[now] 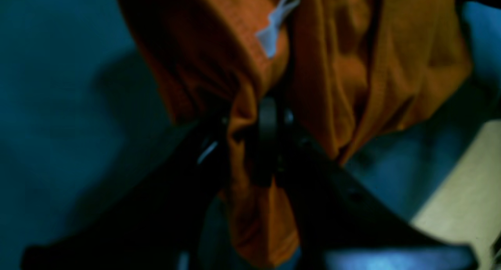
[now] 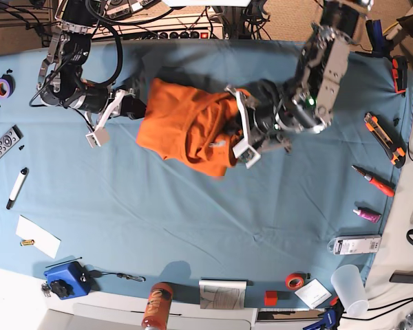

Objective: Layout the t-shirt on the table in an organized manner, then fold the t-shirt properly
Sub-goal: 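Press and tuck the folded shirt into a neat square with the left gripper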

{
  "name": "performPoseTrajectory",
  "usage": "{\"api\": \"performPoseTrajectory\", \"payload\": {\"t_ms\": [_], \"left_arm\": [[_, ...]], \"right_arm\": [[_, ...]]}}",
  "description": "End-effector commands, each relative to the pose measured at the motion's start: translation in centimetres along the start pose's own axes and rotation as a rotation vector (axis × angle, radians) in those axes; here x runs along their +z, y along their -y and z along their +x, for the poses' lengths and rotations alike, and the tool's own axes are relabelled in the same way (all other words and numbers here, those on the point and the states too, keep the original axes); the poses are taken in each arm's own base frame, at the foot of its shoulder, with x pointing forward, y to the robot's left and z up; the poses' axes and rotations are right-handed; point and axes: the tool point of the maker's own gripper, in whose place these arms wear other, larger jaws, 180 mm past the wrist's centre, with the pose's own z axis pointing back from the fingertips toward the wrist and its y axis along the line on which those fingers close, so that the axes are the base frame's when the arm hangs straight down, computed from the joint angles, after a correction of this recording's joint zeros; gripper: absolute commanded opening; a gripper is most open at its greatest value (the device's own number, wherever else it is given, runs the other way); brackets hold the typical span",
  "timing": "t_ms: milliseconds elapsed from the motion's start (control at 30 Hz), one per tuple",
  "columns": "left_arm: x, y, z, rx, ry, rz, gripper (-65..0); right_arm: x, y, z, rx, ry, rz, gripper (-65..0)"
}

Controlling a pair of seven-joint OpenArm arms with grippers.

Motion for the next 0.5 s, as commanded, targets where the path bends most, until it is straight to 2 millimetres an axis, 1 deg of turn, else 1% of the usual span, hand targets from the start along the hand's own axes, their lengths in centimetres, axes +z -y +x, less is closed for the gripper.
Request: {"api": "performPoseTrajectory", "payload": {"t_ms": [0,133,300,367,467], "left_arm": [[0.1,-0.5,1.8,-0.037,0.040,0.002,-65.0],[-1.3,-1.7,3.3,-0.139,-0.006,-0.001,-65.0],[-3.6,-3.0,5.6,-0.327,-0.092,0.030,-65.0],[-4.4,-3.3,6.7,-0.397,-0.113,0.040,-65.0],[-5.5,-3.5,8.5,-0.482,-0.121,0.049,-65.0]], "right_arm": [[0.4,-0.1,1.0,0.025,0.023,-0.001,-65.0],[0.4,-0.1,0.9,0.025,0.023,-0.001,-65.0],[0.4,0.0,1.0,0.024,0.024,-0.002,-65.0],[0.6,0.3,1.0,0.025,0.024,-0.017,-65.0],[1.0,1.3,0.8,0.020,0.021,-0.062,-65.0]]}}
